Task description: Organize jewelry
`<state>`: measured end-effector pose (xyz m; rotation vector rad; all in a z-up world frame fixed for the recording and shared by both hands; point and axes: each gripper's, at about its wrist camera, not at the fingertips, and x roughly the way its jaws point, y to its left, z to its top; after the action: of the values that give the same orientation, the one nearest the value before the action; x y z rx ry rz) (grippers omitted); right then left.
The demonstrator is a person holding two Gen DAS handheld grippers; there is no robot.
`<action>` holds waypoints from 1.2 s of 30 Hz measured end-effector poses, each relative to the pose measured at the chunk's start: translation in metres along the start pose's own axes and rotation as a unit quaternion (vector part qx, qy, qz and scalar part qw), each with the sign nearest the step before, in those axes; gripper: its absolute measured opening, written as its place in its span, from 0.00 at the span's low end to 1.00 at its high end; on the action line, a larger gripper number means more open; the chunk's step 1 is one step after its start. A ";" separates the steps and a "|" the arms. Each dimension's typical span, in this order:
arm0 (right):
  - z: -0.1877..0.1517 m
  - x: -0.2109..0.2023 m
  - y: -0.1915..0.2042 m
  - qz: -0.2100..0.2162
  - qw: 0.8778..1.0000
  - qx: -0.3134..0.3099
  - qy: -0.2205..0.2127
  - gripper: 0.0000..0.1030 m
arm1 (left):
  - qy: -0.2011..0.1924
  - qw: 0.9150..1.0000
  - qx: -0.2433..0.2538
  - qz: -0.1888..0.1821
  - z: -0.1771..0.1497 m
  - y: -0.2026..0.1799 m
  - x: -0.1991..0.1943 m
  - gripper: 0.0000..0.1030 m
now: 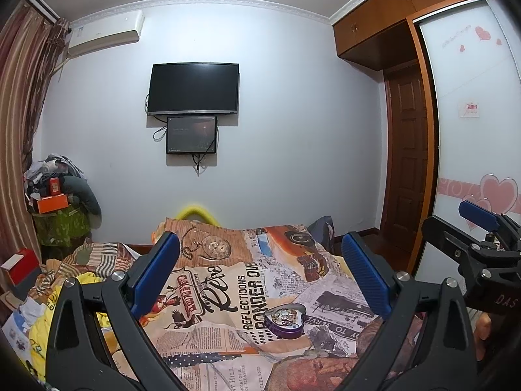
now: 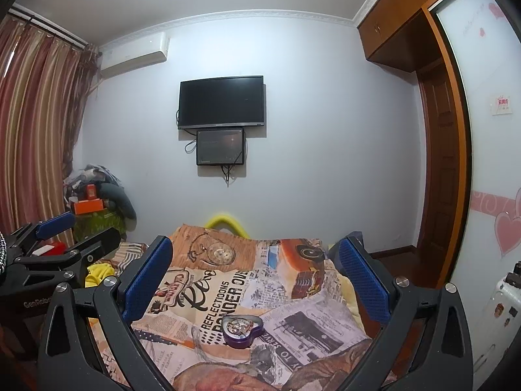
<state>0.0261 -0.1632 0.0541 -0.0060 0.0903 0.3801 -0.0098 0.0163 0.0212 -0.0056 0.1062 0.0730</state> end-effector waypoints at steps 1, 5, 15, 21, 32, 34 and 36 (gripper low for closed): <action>0.000 -0.001 0.000 0.000 1.000 0.000 0.001 0.99 | 0.001 1.000 0.000 0.001 0.000 0.000 0.000 0.97; 0.001 0.001 -0.001 0.001 1.000 0.004 0.004 0.99 | 0.002 1.000 -0.001 0.003 0.001 -0.001 0.002 0.98; 0.001 0.000 -0.004 0.001 1.000 0.008 0.008 0.99 | 0.003 1.000 -0.004 0.000 -0.001 0.000 0.004 0.99; 0.003 0.002 -0.005 0.003 1.000 0.011 0.011 0.99 | 0.005 1.000 -0.006 0.000 -0.002 0.001 0.005 1.00; 0.002 0.004 -0.005 0.004 1.000 0.013 0.014 0.99 | 0.008 1.000 -0.002 -0.005 -0.002 -0.001 0.005 1.00; 0.002 0.004 -0.005 0.005 1.000 0.013 0.014 0.99 | 0.008 1.000 0.000 -0.007 -0.002 -0.001 0.005 1.00; 0.002 0.003 -0.004 0.006 1.000 0.014 0.014 0.99 | 0.009 1.000 -0.001 -0.009 -0.002 -0.001 0.004 1.00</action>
<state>0.0309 -0.1661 0.0556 0.0165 0.1235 0.3909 -0.0056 0.0158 0.0192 -0.0089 0.1240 0.0551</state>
